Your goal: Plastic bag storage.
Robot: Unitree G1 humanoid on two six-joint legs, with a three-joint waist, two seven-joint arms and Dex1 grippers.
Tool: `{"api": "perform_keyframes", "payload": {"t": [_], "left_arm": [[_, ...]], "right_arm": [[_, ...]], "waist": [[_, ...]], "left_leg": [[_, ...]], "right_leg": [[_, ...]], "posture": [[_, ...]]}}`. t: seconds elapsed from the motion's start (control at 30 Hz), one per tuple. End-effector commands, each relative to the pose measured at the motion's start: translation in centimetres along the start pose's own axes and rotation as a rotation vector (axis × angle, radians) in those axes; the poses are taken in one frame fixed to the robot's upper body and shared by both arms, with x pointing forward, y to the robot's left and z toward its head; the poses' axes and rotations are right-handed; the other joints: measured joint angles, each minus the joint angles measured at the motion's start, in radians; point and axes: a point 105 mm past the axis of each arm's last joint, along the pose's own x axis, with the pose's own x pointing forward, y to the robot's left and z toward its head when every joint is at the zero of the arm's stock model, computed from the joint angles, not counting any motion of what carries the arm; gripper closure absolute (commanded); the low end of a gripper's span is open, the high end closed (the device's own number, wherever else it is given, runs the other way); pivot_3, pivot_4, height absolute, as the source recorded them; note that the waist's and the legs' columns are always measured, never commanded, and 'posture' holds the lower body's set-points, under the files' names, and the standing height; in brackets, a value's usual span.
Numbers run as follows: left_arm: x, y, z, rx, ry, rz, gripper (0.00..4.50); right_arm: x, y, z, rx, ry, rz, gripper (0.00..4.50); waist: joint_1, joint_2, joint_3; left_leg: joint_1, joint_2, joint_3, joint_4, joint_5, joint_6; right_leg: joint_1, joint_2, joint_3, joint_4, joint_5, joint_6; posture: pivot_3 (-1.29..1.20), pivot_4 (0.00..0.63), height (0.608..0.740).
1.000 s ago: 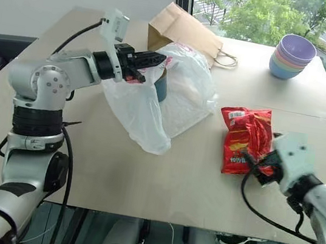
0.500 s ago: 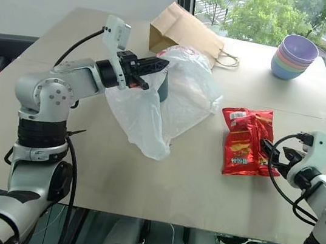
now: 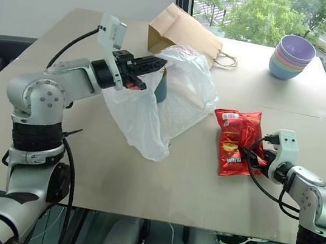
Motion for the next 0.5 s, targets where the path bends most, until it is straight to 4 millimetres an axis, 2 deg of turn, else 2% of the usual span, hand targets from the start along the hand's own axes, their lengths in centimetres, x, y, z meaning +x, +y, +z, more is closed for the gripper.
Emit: {"api": "perform_keyframes", "payload": {"t": [0.03,0.07,0.13,0.17,0.27,0.43,0.5], "left_arm": [[-0.5,-0.6,1.0,0.036,-0.033,-0.009,4.5],[-0.5,-0.6,1.0,0.035,-0.032,-0.009,4.5],[-0.4,-0.7,1.0,0.034,-0.031,-0.01,4.5],[-0.4,-0.7,1.0,0.034,-0.03,-0.012,4.5],[-0.5,-0.7,1.1,0.031,-0.033,-0.014,4.5],[-0.5,-0.7,1.3,0.026,-0.038,-0.016,4.5],[-0.4,-0.8,1.7,0.022,-0.047,-0.02,4.5]], "right_arm": [[0.4,-0.7,-2.4,-0.038,0.092,-0.028,0.02],[0.5,-0.7,-2.4,-0.048,0.094,-0.022,0.02],[0.7,-0.4,-2.4,-0.039,0.074,-0.008,0.52],[0.8,0.0,-2.0,-0.039,0.048,0.004,0.63],[0.4,1.3,-0.9,-0.043,-0.025,0.044,2.12],[-1.1,3.5,1.4,-0.01,-0.133,0.141,4.35],[-2.4,5.7,2.5,-0.038,-0.168,0.251,4.44]], "waist": [[0.0,-0.001,0.0],[0.001,-0.001,-0.001],[0.002,-0.002,-0.001],[0.002,-0.002,-0.001],[0.002,-0.002,-0.001],[0.0,-0.002,-0.001],[0.0,-0.001,0.0]], "left_leg": [[0.0,0.0,0.0,0.0,0.0,0.0],[0.0,0.0,0.0,0.0,0.0,0.0],[0.0,0.0,0.0,0.0,0.0,0.0],[0.0,0.0,0.0,0.0,0.0,0.0],[0.0,0.0,0.0,0.0,0.0,0.0],[0.0,0.0,0.0,0.0,0.0,0.0],[0.0,0.0,0.0,0.0,0.0,0.0]], "right_leg": [[0.0,0.0,0.0,0.0,0.0,0.0],[0.0,0.0,0.0,0.0,0.0,0.0],[0.0,0.0,0.0,0.0,0.0,0.0],[0.0,0.0,0.0,0.0,0.0,0.0],[0.0,0.0,0.0,0.0,0.0,0.0],[0.0,0.0,0.0,0.0,0.0,0.0],[-0.001,0.0,0.0,0.0,0.0,0.0]], "posture": [[0.0,0.15,0.74],[0.0,0.15,0.74],[0.0,0.15,0.74],[0.0,0.15,0.74],[0.0,0.15,0.74],[0.0,0.15,0.74],[0.0,0.15,0.74]]}}
